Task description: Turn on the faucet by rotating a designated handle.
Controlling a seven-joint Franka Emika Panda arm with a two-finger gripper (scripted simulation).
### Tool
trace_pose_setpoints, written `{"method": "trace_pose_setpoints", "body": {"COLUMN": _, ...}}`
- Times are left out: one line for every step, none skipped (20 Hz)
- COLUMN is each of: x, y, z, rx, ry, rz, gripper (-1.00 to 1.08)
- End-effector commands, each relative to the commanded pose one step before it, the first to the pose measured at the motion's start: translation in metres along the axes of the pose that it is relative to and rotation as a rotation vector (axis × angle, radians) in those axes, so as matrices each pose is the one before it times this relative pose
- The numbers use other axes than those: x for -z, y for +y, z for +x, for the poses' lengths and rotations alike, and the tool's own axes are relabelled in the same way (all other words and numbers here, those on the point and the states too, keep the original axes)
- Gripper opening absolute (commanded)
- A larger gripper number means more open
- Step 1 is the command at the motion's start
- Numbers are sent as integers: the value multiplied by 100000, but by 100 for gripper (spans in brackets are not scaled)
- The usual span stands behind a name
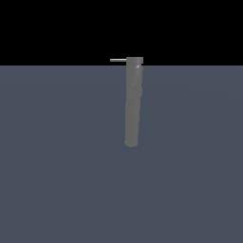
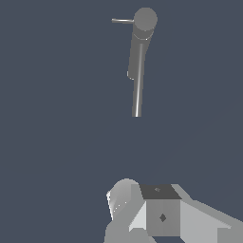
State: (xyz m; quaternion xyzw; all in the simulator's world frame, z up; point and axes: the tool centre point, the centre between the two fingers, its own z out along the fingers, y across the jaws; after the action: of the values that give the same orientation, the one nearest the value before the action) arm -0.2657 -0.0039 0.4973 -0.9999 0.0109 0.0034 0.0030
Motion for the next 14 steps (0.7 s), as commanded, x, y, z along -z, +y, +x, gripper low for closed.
{"method": "trace_pose_setpoints", "body": {"x": 0, "y": 1, "z": 0, "rx": 0, "ry": 0, "rz": 0, "gripper": -100}}
{"method": "trace_pose_setpoints", "body": {"x": -15, "y": -3, "z": 22, "rx": 0, "ry": 0, "rz": 0, "gripper": -100}}
{"method": "trace_pose_setpoints", "body": {"x": -46, "y": -9, "z": 65, "rx": 0, "ry": 0, "rz": 0, "gripper": -100}}
{"method": "trace_pose_setpoints", "body": {"x": -77, "y": -15, "z": 109, "rx": 0, "ry": 0, "rz": 0, "gripper": -100}}
{"method": "trace_pose_setpoints", "body": {"x": -105, "y": -4, "z": 148, "rx": -68, "ry": 9, "rz": -6, "gripper": -100}}
{"method": "trace_pose_setpoints", "body": {"x": -138, "y": -28, "z": 196, "rx": 0, "ry": 0, "rz": 0, "gripper": -100}}
{"method": "trace_pose_setpoints", "body": {"x": -166, "y": -8, "z": 235, "rx": -97, "ry": 11, "rz": -6, "gripper": -100}}
{"method": "trace_pose_setpoints", "body": {"x": -200, "y": -40, "z": 284, "rx": 0, "ry": 0, "rz": 0, "gripper": -100}}
{"method": "trace_pose_setpoints", "body": {"x": -227, "y": -15, "z": 323, "rx": -119, "ry": 14, "rz": -7, "gripper": -100}}
{"method": "trace_pose_setpoints", "body": {"x": -260, "y": -35, "z": 370, "rx": -68, "ry": 8, "rz": -4, "gripper": -100}}
{"method": "trace_pose_setpoints", "body": {"x": -291, "y": -41, "z": 414, "rx": -68, "ry": 8, "rz": -4, "gripper": -100}}
{"method": "trace_pose_setpoints", "body": {"x": -319, "y": -39, "z": 455, "rx": -97, "ry": 11, "rz": -6, "gripper": -100}}
{"method": "trace_pose_setpoints", "body": {"x": -347, "y": -44, "z": 496, "rx": -97, "ry": 11, "rz": -6, "gripper": -100}}
{"method": "trace_pose_setpoints", "body": {"x": -372, "y": -44, "z": 534, "rx": -119, "ry": 14, "rz": -7, "gripper": -100}}
